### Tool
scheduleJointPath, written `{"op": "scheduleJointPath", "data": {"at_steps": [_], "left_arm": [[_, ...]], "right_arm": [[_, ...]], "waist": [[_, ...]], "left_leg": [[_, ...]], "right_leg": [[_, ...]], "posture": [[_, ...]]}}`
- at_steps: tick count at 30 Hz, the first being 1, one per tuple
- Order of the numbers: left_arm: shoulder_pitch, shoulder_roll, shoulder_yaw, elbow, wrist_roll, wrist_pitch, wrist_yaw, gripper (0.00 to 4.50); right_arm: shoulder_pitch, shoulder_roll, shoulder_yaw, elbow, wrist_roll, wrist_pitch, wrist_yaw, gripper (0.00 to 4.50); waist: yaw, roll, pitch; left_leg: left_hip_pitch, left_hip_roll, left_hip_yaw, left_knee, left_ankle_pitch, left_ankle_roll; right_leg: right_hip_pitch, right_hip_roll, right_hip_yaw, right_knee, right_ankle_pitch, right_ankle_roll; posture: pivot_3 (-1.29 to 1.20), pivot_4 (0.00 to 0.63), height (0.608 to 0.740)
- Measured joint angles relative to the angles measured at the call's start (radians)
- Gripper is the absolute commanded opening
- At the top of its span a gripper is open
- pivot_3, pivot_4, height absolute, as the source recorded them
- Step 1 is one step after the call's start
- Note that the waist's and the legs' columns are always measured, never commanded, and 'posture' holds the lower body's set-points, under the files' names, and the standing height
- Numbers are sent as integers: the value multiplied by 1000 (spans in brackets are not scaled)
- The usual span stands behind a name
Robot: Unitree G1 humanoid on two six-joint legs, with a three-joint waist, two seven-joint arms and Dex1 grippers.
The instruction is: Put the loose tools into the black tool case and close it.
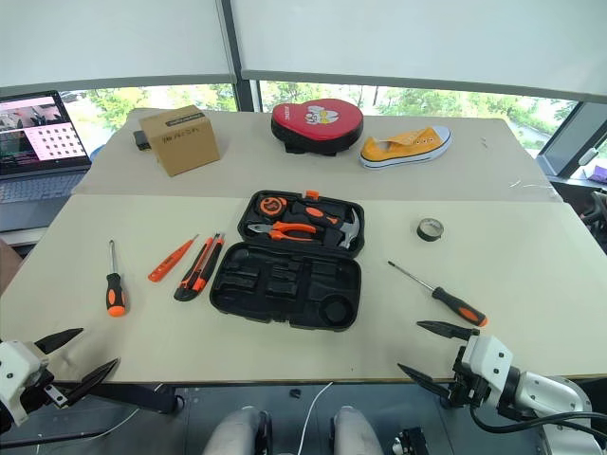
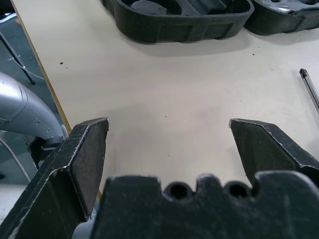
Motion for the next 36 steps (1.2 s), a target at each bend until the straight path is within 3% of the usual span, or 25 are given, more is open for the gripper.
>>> {"op": "scheduleJointPath", "data": {"at_steps": [4,10,16,21,26,28,30,34,36], "left_arm": [[-7,10,27,0,-45,62,2,4500],[41,25,261,-16,-245,372,96,4500],[100,-50,297,-78,-317,650,250,4500],[117,-40,341,-213,-448,862,307,4500],[-67,136,381,-347,-642,1156,473,4500],[-122,157,377,-362,-684,1212,510,4500],[-271,183,327,-357,-737,1325,624,4500],[-500,158,173,-310,-730,1487,830,4500],[-595,82,108,-269,-689,1512,920,4500]], "right_arm": [[-24,1,19,-18,9,23,2,4492],[-101,87,74,-221,202,147,-6,4492],[-196,131,69,-265,265,211,-75,4492],[-174,131,70,-294,269,234,-74,4492],[-162,131,85,-330,258,246,-75,4492],[-165,131,83,-332,258,247,-77,4492],[-187,131,81,-321,254,254,-84,4492],[-211,131,73,-311,244,255,-86,4492],[-213,133,73,-302,237,255,-90,4492]], "waist": [[-1,0,0],[-13,2,0],[3,-5,-3],[14,-10,-7],[20,-10,-8],[16,-10,-8],[13,-6,-6],[8,-3,-6],[6,-3,-6]], "left_leg": [[0,1,0,0,0,0],[1,1,-6,-1,0,0],[1,0,-8,0,-1,0],[1,1,-10,0,-2,-3],[2,0,-12,0,-2,-5],[3,0,-11,0,-1,-3],[4,-1,-12,0,0,-1],[6,-2,-12,-1,0,-1],[7,-2,-13,-2,0,-1]], "right_leg": [[0,0,0,1,0,0],[0,0,1,2,-1,0],[-1,-1,-2,2,-1,0],[-1,-2,-3,2,-1,-2],[2,-1,-4,2,-1,-3],[4,-2,-3,2,-1,-2],[5,-1,-3,2,0,-2],[7,1,-3,2,0,-2],[8,1,-3,2,0,-2]], "posture": [[0,150,740],[0,150,740],[0,150,740],[0,150,740],[0,150,740],[0,150,740],[0,150,740],[0,150,740],[0,150,740]]}}
